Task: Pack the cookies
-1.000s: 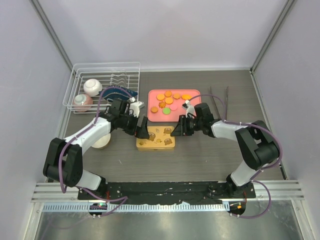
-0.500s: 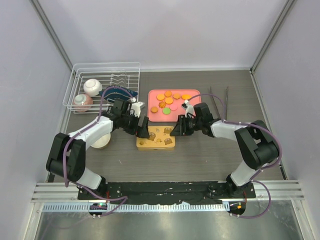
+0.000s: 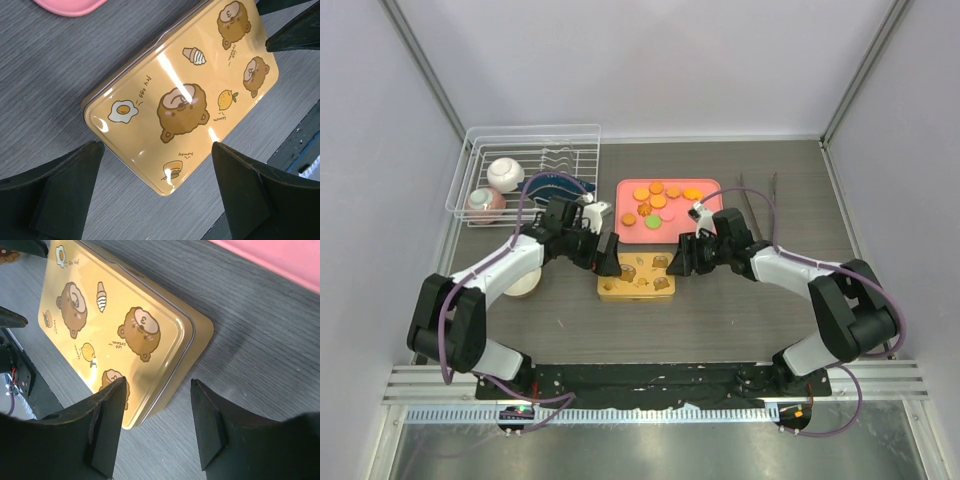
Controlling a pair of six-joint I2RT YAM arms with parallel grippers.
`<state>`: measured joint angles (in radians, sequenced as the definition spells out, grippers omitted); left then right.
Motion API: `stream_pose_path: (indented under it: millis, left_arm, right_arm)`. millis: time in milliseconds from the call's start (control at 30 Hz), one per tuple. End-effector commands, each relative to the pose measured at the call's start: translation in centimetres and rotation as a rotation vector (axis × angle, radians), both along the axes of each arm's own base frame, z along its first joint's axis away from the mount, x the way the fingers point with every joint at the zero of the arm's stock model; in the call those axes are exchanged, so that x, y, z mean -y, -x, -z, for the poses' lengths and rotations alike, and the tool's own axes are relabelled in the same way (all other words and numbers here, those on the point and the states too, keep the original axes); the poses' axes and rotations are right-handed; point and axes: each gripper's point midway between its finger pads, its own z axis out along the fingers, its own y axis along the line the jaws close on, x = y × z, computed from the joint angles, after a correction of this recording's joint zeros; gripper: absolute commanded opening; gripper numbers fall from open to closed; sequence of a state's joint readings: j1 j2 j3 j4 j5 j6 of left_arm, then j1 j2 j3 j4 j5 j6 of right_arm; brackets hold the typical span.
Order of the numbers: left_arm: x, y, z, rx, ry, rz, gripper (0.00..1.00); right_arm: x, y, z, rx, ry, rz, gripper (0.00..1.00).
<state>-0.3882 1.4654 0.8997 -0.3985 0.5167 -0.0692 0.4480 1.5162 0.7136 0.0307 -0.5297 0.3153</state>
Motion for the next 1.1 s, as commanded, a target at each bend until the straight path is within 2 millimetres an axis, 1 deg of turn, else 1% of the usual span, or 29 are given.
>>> stream_pose_path:
  millis: [0, 200, 300, 367, 400, 433, 500, 667, 700, 733, 767, 800, 833, 867, 900, 933, 967, 1000, 1033, 1067]
  left_arm:
    - [0.2, -0.2, -2.4, 0.087, 0.027, 0.027, 0.97]
    - [-0.5, 0.9, -2.0, 0.089, -0.002, 0.046, 0.99]
    - [-0.9, 1.1, -2.0, 0.103, -0.012, 0.037, 0.99]
    - [-1.1, 0.9, -2.5, 0.129, -0.009, 0.028, 0.99]
    - [-1.2, 0.7, -2.7, 0.140, -0.012, 0.021, 0.99]
    - [-1.3, 0.5, -3.0, 0.153, -0.008, 0.012, 0.99]
    - [-1.5, -0.1, -4.0, 0.195, -0.006, -0.007, 0.99]
    - [-2.0, -1.4, -6.1, 0.277, -0.011, -0.063, 1.00]
    - [-2.5, -1.9, -6.5, 0.303, -0.030, -0.092, 1.00]
    - [-2.7, -2.4, -7.3, 0.327, -0.035, -0.112, 1.00]
    - [-2.9, -2.8, -7.9, 0.347, -0.040, -0.129, 1.00]
    - [-3.3, -3.2, -8.6, 0.370, -0.042, -0.155, 1.00]
    - [-3.6, -4.0, -9.5, 0.406, -0.044, -0.183, 1.00]
    - [-3.8, -4.3, -10.0, 0.424, -0.049, -0.198, 1.00]
    - [-4.0, -4.6, -10.4, 0.446, -0.053, -0.209, 1.00]
    - [-4.7, -5.4, -11.2, 0.488, -0.070, -0.248, 1.00]
    - [-4.9, -5.9, -11.9, 0.514, -0.071, -0.269, 1.00]
    - [-5.1, -6.2, -12.5, 0.532, -0.066, -0.292, 1.00]
    - [-5.9, -7.1, -13.5, 0.574, -0.071, -0.346, 1.00]
    - [-6.3, -7.5, -14.4, 0.598, -0.065, -0.378, 1.00]
  right_arm:
    - [0.2, -0.4, -2.1, 0.096, -0.005, -0.002, 0.61]
    - [0.3, -0.3, -3.2, 0.129, -0.013, -0.002, 0.63]
    - [0.4, -0.4, -3.7, 0.147, -0.016, -0.009, 0.64]
    - [0.5, -0.4, -3.9, 0.154, -0.011, -0.012, 0.66]
    - [0.5, -0.8, -4.5, 0.179, -0.008, -0.009, 0.66]
    - [0.7, -0.6, -4.4, 0.168, 0.004, -0.008, 0.66]
    - [0.8, -0.9, -4.9, 0.194, 0.011, -0.009, 0.67]
    - [2.0, -2.3, -6.7, 0.305, 0.069, 0.026, 0.67]
    - [2.1, -2.9, -7.7, 0.337, 0.074, 0.033, 0.67]
    - [2.4, -3.1, -8.0, 0.347, 0.095, 0.041, 0.67]
    - [3.2, -3.9, -8.8, 0.390, 0.133, 0.069, 0.71]
    - [3.3, -4.7, -10.4, 0.431, 0.145, 0.085, 0.71]
    - [4.0, -5.0, -10.7, 0.440, 0.178, 0.100, 0.71]
    - [4.9, -5.8, -11.6, 0.480, 0.227, 0.140, 0.71]
    - [5.4, -6.7, -13.3, 0.522, 0.243, 0.173, 0.71]
    - [6.0, -7.0, -13.9, 0.532, 0.263, 0.199, 0.71]
    - [6.5, -7.7, -15.3, 0.560, 0.272, 0.232, 0.71]
    - [6.9, -8.1, -16.0, 0.580, 0.284, 0.238, 0.72]
    - [7.3, -8.2, -16.4, 0.589, 0.297, 0.246, 0.71]
    - [7.5, -8.7, -17.4, 0.611, 0.301, 0.270, 0.71]
